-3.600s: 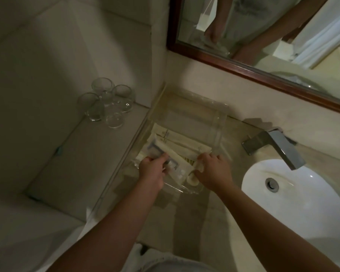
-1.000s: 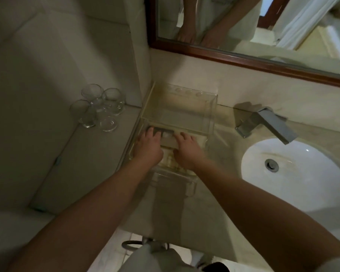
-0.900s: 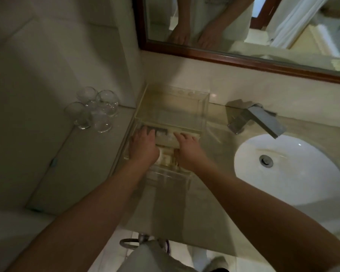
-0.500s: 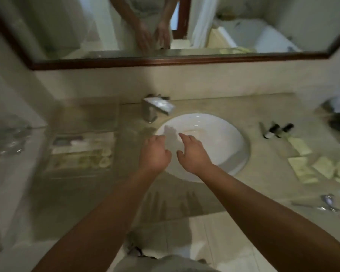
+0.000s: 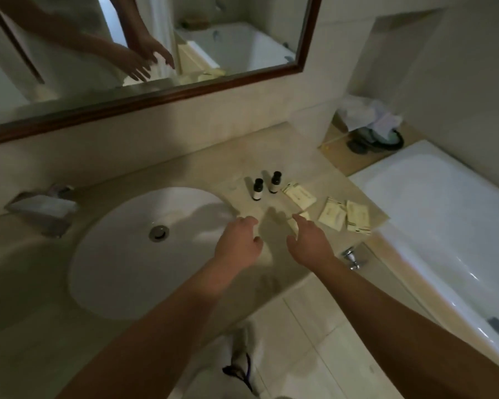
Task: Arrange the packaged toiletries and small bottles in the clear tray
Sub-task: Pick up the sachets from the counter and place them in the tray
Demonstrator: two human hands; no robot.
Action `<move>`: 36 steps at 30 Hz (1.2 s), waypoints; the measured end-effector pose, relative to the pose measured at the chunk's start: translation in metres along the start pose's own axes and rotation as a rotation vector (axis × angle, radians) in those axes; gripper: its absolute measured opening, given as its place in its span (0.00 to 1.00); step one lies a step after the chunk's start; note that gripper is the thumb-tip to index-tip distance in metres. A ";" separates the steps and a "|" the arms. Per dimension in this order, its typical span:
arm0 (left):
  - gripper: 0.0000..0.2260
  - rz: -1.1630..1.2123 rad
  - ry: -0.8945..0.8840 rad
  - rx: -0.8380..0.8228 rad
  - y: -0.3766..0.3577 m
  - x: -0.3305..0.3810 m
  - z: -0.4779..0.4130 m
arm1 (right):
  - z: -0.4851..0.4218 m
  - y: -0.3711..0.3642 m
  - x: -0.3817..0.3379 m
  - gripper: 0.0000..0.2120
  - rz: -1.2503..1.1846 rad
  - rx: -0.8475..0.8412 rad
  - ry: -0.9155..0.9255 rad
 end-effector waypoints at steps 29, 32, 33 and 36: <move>0.11 0.227 0.576 0.058 -0.114 0.063 -0.113 | -0.184 0.045 0.135 0.13 0.417 -0.204 0.259; 0.06 0.466 0.692 0.190 -0.093 0.054 -0.085 | -0.173 0.063 0.107 0.13 0.413 -0.267 0.331; 0.06 0.525 0.711 0.239 -0.085 0.051 -0.075 | -0.168 0.068 0.095 0.13 0.409 -0.267 0.368; 0.07 0.757 0.701 0.456 -0.055 0.035 -0.032 | -0.138 0.076 0.040 0.04 0.341 -0.238 0.534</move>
Point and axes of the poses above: each hand's wrist, its own z-axis away from the middle knuckle, its own y-axis out of the back of the hand, x = y × z, the point moved 1 cm from there along -z, towards the middle knuckle, and after that the axes turned 11 degrees about z, right-handed, at the moved point
